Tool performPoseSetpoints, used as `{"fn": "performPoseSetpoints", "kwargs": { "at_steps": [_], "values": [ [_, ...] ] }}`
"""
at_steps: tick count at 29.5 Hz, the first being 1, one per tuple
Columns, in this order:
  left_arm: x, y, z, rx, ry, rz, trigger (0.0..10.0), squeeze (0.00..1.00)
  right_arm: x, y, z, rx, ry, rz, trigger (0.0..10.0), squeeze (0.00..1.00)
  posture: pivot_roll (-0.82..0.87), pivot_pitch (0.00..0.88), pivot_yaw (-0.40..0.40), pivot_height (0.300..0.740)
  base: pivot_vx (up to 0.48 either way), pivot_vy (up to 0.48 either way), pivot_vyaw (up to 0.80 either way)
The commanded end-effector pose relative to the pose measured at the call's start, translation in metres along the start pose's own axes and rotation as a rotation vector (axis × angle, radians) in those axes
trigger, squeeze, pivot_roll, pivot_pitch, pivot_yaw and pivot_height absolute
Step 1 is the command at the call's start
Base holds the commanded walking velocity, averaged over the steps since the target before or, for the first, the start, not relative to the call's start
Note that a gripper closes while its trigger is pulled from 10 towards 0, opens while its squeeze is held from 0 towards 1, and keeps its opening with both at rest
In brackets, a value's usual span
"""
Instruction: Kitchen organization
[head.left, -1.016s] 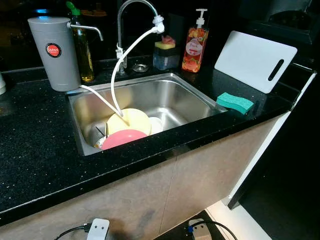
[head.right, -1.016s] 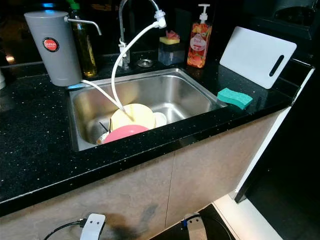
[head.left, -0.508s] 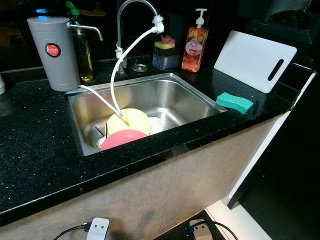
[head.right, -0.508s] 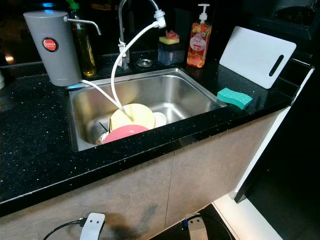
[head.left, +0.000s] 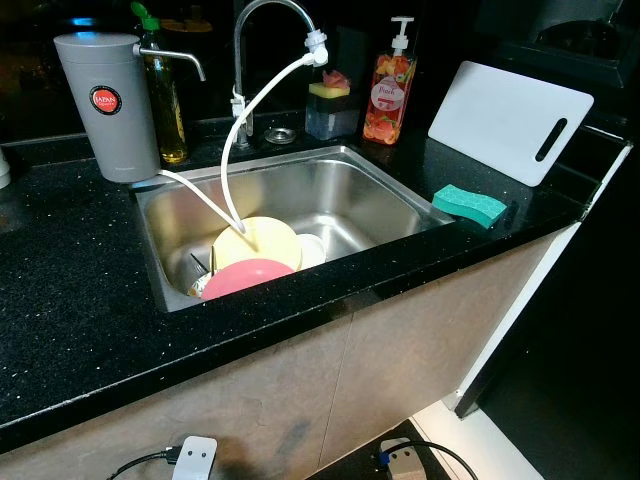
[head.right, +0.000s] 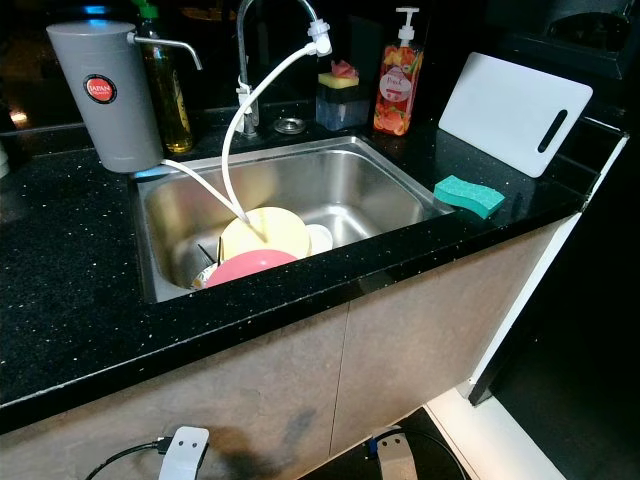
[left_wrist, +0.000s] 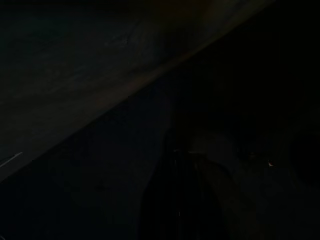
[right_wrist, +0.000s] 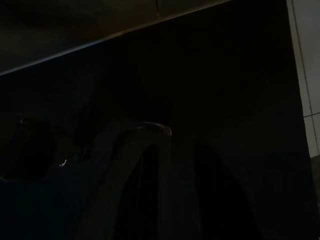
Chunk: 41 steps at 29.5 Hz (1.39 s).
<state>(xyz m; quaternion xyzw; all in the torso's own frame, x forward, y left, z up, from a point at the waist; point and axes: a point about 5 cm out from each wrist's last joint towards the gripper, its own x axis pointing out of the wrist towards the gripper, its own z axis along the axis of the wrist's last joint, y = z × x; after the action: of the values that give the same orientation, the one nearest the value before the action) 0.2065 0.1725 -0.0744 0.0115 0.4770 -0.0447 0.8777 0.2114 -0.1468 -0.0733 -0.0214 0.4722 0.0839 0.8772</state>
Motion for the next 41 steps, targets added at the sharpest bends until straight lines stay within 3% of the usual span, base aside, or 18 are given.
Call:
{"fn": "performPoseSetpoints", "kwargs": {
  "at_steps": [1,3,6,8,41],
  "values": [
    [-0.0003,0.0007,-0.0047,-0.005,0.019,0.002,10.0,0.0,-0.0001,0.0001,-0.0036,0.006,0.025,0.007,10.0,0.0,0.01,0.083,-0.067,0.74,0.0,0.0,0.0],
    [-0.0004,0.0011,-0.0051,-0.003,0.021,0.002,10.0,0.0,0.0,0.0012,-0.0057,0.03,0.046,0.016,10.0,0.0,0.01,0.083,-0.065,0.74,0.0,0.0,0.0],
    [-0.0005,0.002,-0.0055,-0.001,0.023,0.002,10.0,0.0,0.0,0.0017,-0.0055,0.0,0.059,0.027,10.0,0.0,0.01,0.084,-0.065,0.74,0.0,0.0,0.0],
    [-0.0007,0.0025,-0.0063,-0.002,0.025,0.003,10.0,0.0,-0.0001,-0.0025,-0.0032,-0.038,0.035,-0.032,10.0,0.0,0.01,0.09,-0.074,0.74,0.0,0.0,0.0],
    [-0.0007,0.0011,-0.0081,0.045,0.033,-0.011,10.0,0.0,-0.0007,-0.0017,-0.0118,0.058,0.044,-0.063,10.0,0.0,0.0,0.11,-0.016,0.74,0.0,0.0,0.0]
  ]
}}
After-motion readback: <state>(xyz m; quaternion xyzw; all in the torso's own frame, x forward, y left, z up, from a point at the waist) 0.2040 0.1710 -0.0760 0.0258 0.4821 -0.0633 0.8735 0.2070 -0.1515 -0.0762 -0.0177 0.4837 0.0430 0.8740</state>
